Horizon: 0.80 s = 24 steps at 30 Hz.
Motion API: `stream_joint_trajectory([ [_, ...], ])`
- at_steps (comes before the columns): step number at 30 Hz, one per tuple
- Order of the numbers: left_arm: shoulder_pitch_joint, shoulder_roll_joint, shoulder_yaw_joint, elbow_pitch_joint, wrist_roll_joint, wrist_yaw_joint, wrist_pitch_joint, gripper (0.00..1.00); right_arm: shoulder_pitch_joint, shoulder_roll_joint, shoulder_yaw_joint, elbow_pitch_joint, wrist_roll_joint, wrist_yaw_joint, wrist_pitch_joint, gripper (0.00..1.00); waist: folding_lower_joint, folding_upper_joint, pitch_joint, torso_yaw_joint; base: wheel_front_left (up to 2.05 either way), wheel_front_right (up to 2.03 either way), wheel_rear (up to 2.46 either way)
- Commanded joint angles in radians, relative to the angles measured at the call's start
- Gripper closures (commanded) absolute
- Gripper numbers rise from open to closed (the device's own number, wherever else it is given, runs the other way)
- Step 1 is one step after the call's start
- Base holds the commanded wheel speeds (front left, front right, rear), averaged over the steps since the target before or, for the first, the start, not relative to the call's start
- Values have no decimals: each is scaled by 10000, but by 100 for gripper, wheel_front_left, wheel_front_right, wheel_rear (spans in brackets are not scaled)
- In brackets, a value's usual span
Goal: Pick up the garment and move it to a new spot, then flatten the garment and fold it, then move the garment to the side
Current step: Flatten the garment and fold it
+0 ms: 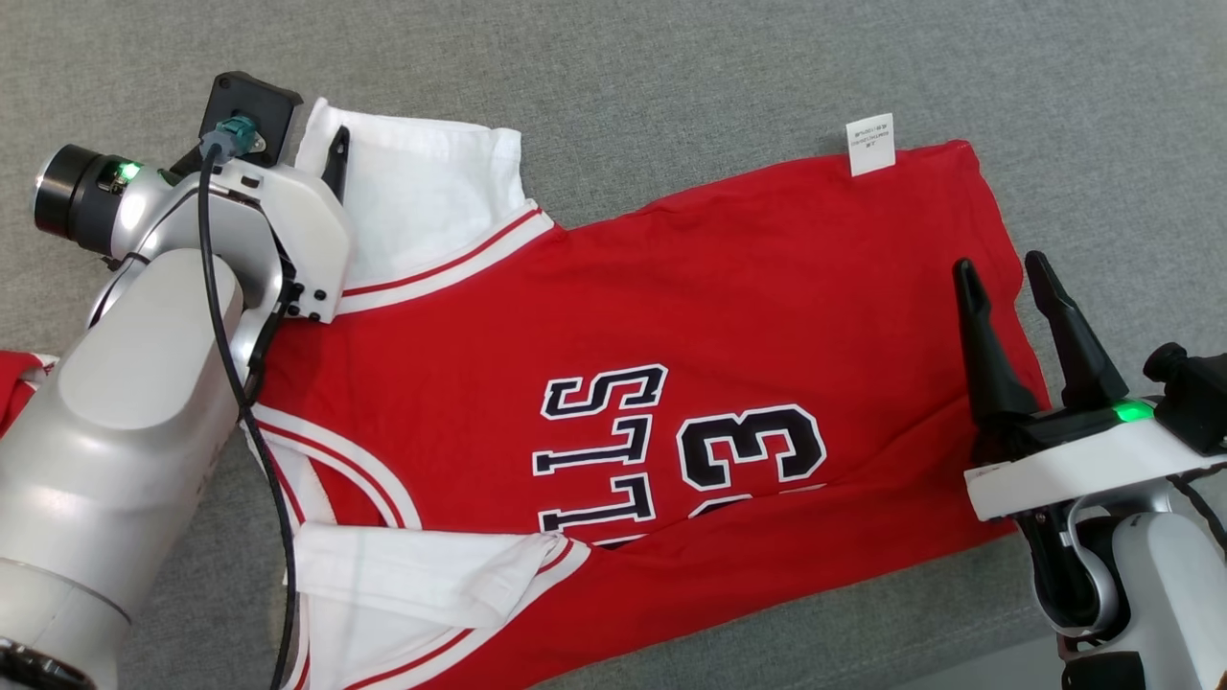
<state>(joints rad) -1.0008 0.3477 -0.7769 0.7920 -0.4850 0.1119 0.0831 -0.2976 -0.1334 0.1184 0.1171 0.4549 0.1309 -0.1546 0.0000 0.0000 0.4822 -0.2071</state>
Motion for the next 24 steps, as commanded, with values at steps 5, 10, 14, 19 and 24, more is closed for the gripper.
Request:
stream_joint_trajectory([
  [5,-350,-117,-40,570,-63,-183,-44,0,-89,-8,20,125,26,-4,-142,0,0,0,17,-45,0,0,0],
  [10,-426,-299,-34,1063,-249,-464,-248,100,-166,-79,-17,197,61,-4,-173,0,0,0,21,-34,0,0,0],
  [14,-431,-457,27,1212,-360,-594,-769,100,-132,-126,-155,258,71,-4,-189,0,0,0,-33,74,0,0,0],
  [19,-208,-637,164,1124,-536,-685,-1595,100,-66,-300,-467,427,242,-4,-12,0,0,0,-228,347,0,0,0],
  [24,204,-843,268,568,-651,-594,-2587,100,-288,-782,-937,512,417,-4,318,0,0,0,-431,856,0,0,0],
])
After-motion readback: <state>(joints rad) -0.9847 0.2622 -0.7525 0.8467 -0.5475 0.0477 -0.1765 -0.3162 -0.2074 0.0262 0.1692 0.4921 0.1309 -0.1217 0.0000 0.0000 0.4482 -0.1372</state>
